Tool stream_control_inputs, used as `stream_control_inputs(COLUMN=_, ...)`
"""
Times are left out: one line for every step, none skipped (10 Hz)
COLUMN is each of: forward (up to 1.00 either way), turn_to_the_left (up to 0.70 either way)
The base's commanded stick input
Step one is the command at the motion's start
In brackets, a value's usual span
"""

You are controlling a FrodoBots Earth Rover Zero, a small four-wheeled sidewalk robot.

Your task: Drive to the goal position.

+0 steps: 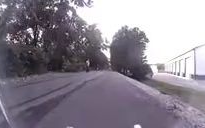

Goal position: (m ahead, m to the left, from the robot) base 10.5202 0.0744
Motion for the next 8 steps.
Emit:
stream_control_inputs(forward=0.7, turn_to_the_left=0.0)
stream_control_inputs(forward=0.7, turn_to_the_left=0.0)
stream_control_inputs(forward=0.7, turn_to_the_left=0.0)
stream_control_inputs(forward=0.7, turn_to_the_left=0.0)
stream_control_inputs(forward=0.7, turn_to_the_left=0.0)
stream_control_inputs(forward=0.7, turn_to_the_left=0.0)
stream_control_inputs(forward=0.7, turn_to_the_left=0.0)
stream_control_inputs(forward=0.7, turn_to_the_left=0.0)
